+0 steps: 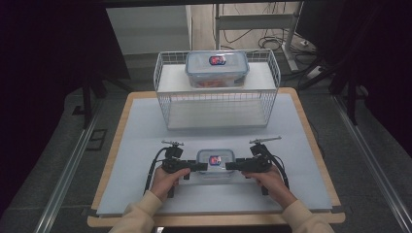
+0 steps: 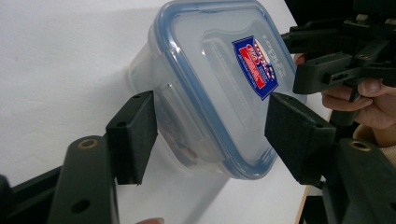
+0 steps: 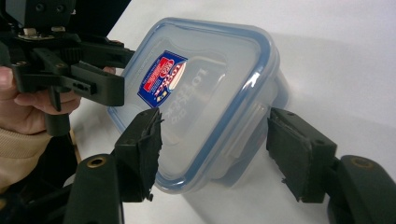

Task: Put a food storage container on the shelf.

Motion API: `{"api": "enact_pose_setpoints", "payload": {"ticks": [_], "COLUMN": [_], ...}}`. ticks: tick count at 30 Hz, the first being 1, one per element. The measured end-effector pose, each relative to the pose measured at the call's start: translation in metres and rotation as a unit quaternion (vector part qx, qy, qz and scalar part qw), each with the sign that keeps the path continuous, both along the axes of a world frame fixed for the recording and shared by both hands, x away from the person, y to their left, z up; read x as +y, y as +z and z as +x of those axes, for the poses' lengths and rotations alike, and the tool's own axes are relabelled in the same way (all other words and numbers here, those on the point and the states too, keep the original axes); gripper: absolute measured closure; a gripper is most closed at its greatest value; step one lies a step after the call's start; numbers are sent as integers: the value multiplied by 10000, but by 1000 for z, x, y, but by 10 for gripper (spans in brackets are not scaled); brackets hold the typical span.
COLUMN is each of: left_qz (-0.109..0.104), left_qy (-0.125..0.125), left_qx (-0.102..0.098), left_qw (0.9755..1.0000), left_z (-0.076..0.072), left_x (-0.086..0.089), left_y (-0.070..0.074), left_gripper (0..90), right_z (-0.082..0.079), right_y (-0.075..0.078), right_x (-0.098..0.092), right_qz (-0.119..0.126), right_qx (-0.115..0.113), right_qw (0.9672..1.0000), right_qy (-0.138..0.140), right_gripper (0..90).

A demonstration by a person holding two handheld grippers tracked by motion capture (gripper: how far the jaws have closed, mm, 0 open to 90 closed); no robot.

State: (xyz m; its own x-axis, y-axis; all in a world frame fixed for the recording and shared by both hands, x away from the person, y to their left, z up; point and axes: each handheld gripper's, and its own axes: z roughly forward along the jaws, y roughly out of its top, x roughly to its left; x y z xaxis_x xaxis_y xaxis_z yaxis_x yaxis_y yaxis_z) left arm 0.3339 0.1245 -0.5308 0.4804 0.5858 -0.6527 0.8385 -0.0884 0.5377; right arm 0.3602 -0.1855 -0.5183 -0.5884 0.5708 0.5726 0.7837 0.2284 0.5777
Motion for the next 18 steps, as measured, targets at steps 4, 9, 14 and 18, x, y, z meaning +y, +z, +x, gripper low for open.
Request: {"api": "enact_pose_setpoints", "payload": {"ticks": [4, 9, 14, 18], "left_qz": [20, -27, 14, -115], "left_qy": [-2, 19, 23, 60], "left_qx": [-60, -193, -306, -331], "left_qw": [10000, 9998, 9995, 9994], "left_z": [-3, -12, -18, -21], "left_x": [0, 3, 3, 5], "left_y": [1, 4, 6, 4], "left_gripper": [364, 454, 478, 495], "right_z": [-2, -8, -13, -14], "right_y": [1, 5, 7, 5], "right_x": [-1, -3, -3, -6], "right_qz": [-33, 46, 15, 225], "right_qx": [-37, -73, -168, -44], "right_qw": [10000, 10000, 9998, 9997], "right_qy": [33, 42, 50, -61], "right_gripper": [373, 452, 480, 502]}}
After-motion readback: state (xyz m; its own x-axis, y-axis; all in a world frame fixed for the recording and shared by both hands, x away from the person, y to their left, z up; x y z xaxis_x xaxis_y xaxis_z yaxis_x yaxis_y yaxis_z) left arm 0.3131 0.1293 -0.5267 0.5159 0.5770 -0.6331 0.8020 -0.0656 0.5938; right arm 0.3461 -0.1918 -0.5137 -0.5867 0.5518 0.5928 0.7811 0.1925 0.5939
